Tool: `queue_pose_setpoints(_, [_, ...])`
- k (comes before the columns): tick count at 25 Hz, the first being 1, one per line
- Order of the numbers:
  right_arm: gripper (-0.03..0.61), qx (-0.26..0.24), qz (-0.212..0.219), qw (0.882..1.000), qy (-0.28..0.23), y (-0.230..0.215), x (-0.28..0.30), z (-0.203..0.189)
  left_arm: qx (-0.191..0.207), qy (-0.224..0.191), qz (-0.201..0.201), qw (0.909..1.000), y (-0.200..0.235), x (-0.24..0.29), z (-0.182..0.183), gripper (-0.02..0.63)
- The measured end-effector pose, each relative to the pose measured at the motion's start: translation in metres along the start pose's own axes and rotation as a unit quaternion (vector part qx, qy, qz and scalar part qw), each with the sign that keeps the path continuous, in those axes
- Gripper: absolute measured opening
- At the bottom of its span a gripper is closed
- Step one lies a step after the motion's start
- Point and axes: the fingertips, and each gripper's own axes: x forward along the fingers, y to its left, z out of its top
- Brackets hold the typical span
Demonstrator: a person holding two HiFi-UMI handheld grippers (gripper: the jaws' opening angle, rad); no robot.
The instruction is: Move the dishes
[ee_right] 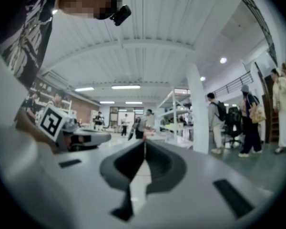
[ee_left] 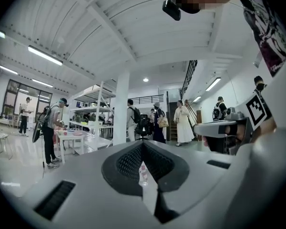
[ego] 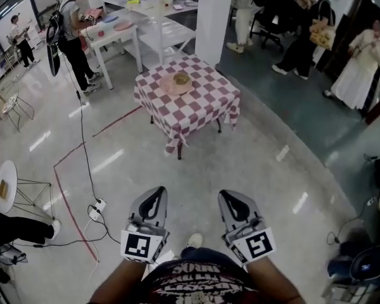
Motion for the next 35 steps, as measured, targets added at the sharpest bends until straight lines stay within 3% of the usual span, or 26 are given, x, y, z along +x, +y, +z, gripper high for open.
queue_pose_setpoints(9, [0.034,0.011,0.027,0.999,0.015,-0.042,0.03,-0.01,0.004,-0.006,0.028,0.9996,0.016,0.049,0.003,0.028])
queue_pose_setpoints(18, [0.035,0.021,0.024,0.999,0.021,-0.072,0.043,-0.013,-0.01,-0.002,0.032,0.9994,0.021,0.076,0.006,0.028])
queue_pose_setpoints(35, [0.034,0.02,0.008,1.0,0.021,-0.09,0.101,-0.022,0.003,-0.001,0.012,0.9999,0.058,0.117,0.007,0.028])
